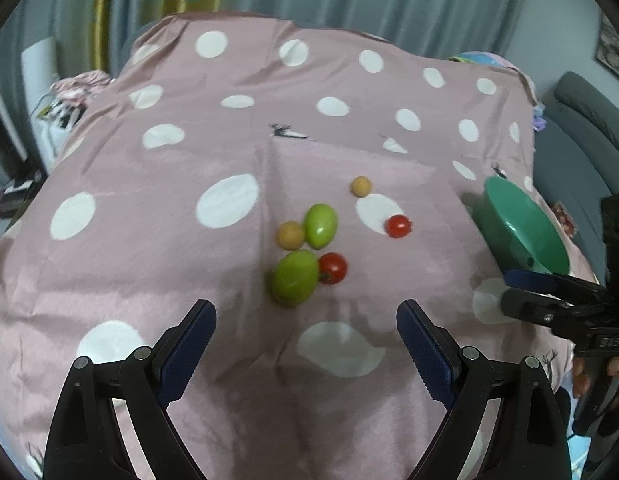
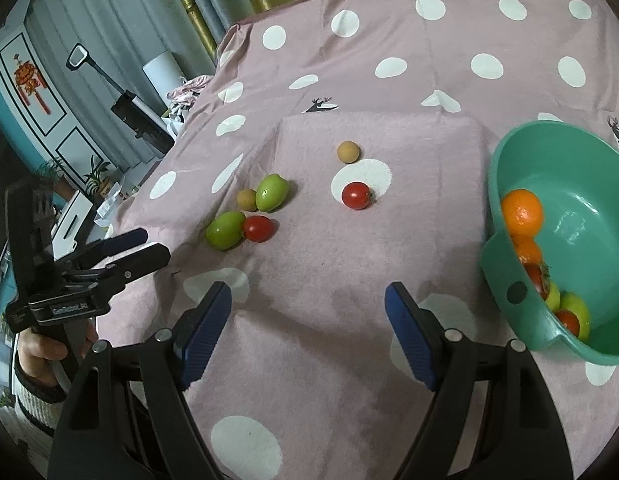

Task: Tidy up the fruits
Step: 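Move the left tool back over the remaining fruits on the cloth, then reach both tools toward the two red tomatoes on the cloth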

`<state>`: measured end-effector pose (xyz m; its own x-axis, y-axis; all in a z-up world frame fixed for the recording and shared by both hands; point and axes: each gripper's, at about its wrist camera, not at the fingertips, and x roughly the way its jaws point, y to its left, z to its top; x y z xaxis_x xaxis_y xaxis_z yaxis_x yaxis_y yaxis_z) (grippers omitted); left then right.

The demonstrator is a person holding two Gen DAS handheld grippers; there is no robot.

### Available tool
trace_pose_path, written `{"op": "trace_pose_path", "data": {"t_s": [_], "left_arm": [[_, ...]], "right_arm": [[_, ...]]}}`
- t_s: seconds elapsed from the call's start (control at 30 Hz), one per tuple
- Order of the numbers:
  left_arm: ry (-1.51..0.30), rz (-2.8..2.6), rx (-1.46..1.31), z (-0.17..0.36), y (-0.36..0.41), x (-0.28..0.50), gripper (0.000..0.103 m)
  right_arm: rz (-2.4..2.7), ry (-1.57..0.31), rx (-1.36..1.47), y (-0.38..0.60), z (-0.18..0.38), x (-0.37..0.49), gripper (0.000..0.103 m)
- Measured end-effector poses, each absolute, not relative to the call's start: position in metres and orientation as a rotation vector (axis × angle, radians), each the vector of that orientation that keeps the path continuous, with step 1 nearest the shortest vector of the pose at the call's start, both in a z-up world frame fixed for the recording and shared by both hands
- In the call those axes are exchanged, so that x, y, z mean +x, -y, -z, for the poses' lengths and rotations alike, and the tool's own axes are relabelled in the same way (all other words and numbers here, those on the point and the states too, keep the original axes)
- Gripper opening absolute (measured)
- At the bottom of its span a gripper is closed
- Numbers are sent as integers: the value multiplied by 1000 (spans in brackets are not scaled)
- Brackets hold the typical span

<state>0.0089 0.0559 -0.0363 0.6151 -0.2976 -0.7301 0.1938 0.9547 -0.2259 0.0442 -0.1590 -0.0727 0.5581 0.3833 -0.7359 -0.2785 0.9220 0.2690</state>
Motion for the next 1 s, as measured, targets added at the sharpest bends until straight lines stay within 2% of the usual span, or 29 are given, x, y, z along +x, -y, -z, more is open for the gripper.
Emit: {"op": "trace_pose_path", "data": {"t_s": [0.5, 0.73, 1.0], "left_arm": [[-879, 473, -98, 41, -28, 39, 91], [-916, 555, -138, 49, -18, 43, 83], [-1025, 530, -150, 74, -3, 58, 83]], "right_arm": [[-386, -907, 73, 153, 82, 82, 78], [-386, -911, 47, 155, 84, 99, 71], [-413, -946, 19, 149, 94, 120, 63]]}}
